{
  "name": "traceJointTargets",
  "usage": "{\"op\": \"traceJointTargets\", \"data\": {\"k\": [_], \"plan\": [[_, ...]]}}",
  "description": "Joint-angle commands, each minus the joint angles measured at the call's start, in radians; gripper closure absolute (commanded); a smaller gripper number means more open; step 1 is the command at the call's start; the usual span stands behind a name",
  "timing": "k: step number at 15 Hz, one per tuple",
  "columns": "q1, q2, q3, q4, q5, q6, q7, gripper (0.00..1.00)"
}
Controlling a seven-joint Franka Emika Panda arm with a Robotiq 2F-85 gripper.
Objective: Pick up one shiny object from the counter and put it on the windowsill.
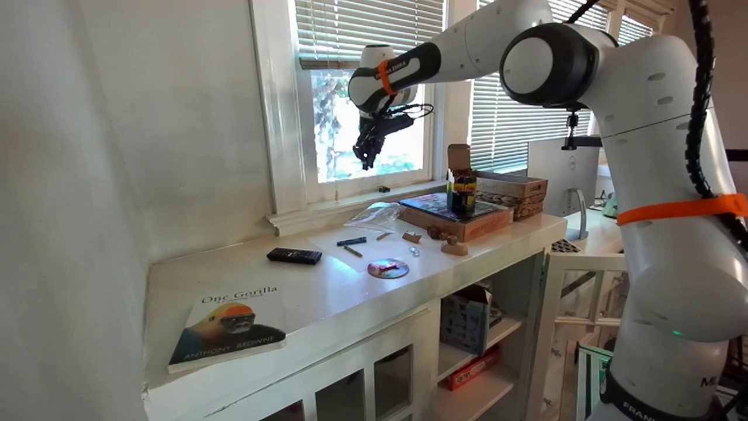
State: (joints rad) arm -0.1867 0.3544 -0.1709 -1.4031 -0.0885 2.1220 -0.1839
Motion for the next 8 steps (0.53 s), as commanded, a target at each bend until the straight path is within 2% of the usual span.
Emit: {"op": "traceJointTargets", "data": {"k": [1, 8], "plan": [[-0.023, 0.082, 0.015, 0.072, 0.031, 0.043, 0.035, 0.94], [-0.051, 0.155, 0.036, 0.109, 0.082, 0.063, 0.047, 0.94]]}}
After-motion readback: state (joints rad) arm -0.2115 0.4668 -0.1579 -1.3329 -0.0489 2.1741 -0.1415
